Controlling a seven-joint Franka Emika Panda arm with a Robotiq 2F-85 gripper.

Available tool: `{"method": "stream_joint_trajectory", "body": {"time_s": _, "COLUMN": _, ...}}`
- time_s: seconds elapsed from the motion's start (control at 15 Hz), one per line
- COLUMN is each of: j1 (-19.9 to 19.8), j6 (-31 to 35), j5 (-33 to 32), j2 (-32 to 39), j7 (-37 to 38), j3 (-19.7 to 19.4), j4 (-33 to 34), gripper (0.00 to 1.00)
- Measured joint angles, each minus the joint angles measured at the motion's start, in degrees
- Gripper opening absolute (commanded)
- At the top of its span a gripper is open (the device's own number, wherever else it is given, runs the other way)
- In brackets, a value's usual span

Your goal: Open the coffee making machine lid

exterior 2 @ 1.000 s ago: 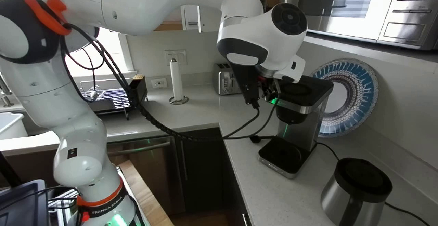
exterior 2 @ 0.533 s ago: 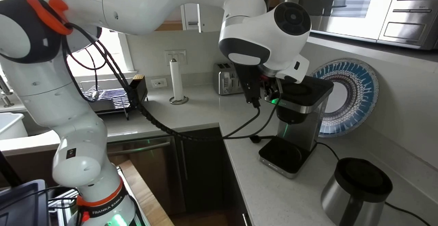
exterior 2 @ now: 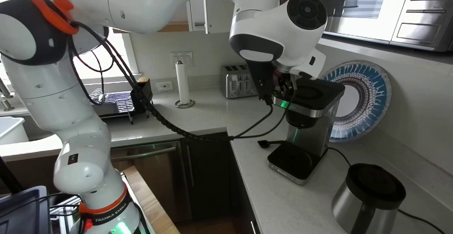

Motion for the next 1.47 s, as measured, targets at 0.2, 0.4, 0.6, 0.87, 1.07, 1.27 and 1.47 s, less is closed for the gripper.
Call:
{"method": "stream_joint_trajectory", "body": {"time_s": 0.2, "j1": -0.5, "j6": -0.1, "j5": -3.3, "j2": 0.5, "j7": 4.9, "j3": 0.4, "j4": 0.7, "gripper": 1.00}}
{"method": "stream_joint_trajectory", "body": {"time_s": 0.4, "j1": -1.4, "j6": -1.0, "j5": -6.9, "j2": 0.5, "j7": 9.4, "j3": 0.5, "j4": 1.2, "gripper": 1.00}}
{"method": "stream_joint_trajectory", "body": {"time_s": 0.6, "j1": -2.7, "j6": -1.5, "j5": -8.1, "j2": 1.0, "j7": 12.3, "j3": 0.4, "j4": 1.7, "gripper": 1.00}}
{"method": "stream_joint_trajectory", "body": {"time_s": 0.87, "j1": -3.7, "j6": -1.5, "j5": -6.6, "j2": 3.0, "j7": 13.0, "j3": 0.4, "j4": 2.0, "gripper": 1.00}}
{"method": "stream_joint_trajectory", "body": {"time_s": 1.07, "j1": -3.9, "j6": -0.9, "j5": -3.4, "j2": 4.4, "j7": 12.8, "j3": 0.4, "j4": 2.2, "gripper": 1.00}}
{"method": "stream_joint_trajectory", "body": {"time_s": 1.27, "j1": -4.2, "j6": -0.5, "j5": -0.9, "j2": 5.3, "j7": 12.2, "j3": 0.4, "j4": 2.7, "gripper": 1.00}}
{"method": "stream_joint_trajectory", "body": {"time_s": 1.47, "j1": -4.8, "j6": -0.5, "j5": 0.3, "j2": 5.4, "j7": 12.0, "j3": 0.4, "j4": 2.7, "gripper": 1.00}}
